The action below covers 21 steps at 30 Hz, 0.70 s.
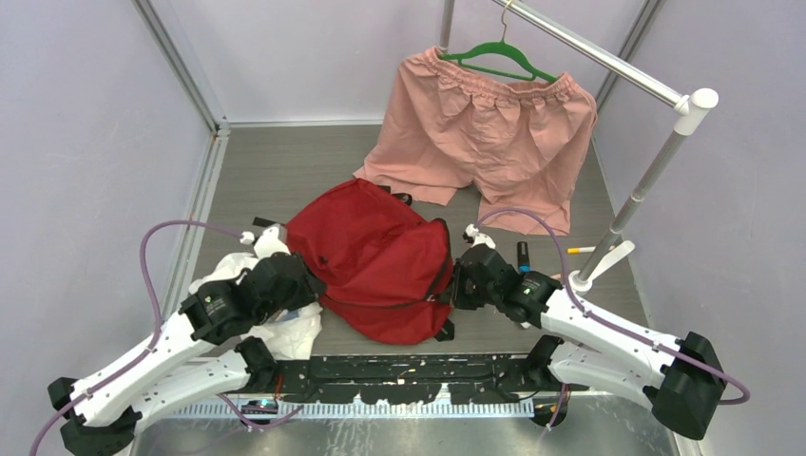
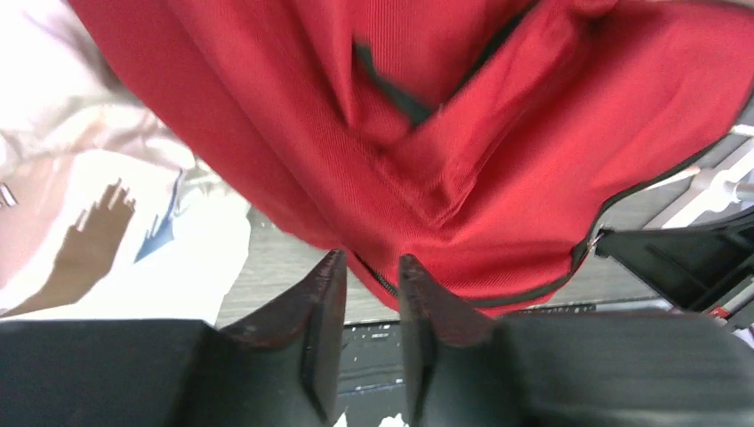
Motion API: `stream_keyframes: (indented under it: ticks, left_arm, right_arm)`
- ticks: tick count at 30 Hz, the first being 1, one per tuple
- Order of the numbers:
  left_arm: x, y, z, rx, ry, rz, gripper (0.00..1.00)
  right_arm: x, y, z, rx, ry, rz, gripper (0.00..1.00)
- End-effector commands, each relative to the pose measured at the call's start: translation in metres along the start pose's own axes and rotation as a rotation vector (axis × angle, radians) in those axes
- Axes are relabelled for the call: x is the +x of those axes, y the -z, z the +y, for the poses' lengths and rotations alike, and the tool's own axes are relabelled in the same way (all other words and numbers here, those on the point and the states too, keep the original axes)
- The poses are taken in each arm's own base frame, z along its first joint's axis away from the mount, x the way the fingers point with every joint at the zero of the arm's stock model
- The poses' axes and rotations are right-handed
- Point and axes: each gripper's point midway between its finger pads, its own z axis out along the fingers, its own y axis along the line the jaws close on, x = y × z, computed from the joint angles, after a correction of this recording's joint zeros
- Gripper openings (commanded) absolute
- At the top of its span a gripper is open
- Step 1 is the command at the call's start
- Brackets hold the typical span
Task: Pack the student bag
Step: Zip the student bag at the center of the board.
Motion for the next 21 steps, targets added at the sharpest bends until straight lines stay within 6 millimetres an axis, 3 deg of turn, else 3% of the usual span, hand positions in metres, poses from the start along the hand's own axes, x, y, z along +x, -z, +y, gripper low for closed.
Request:
stream_keyframes:
  ticks: [1,4,8,11,14,16,21]
  left_arm:
    - [-0.03,0.012,-0.033,0.126,-0.263,-0.072,0.39]
    - [-0.014,0.016,-0.073,0.289,-0.396,0.009,0.56]
    - [0.017,0.023,-0.116,0.459,-0.604,0.044,0.65]
    - [0.052,0.027,-0.146,0.557,-0.742,0.058,0.69]
    - [0.091,0.019,-0.159,0.574,-0.891,0.116,0.73]
    - [0.105,0.012,-0.164,0.563,-0.952,0.13,0.76]
    - [0.109,-0.007,-0.172,0.494,-1.056,0.049,0.78]
  right_arm:
    - [0.007,0.017,-0.002,-0.032,0.093,0.066,0.01]
    - [0.003,0.029,0.02,-0.132,0.138,0.071,0.01]
    - [-0.002,0.041,0.034,-0.18,0.166,0.072,0.01]
    - [-0.003,0.044,0.041,-0.198,0.161,0.085,0.01]
    - [-0.004,0.045,0.045,-0.214,0.153,0.082,0.01]
    - [-0.005,0.047,0.045,-0.218,0.151,0.078,0.01]
    - [-0.004,0.05,0.046,-0.224,0.153,0.077,0.01]
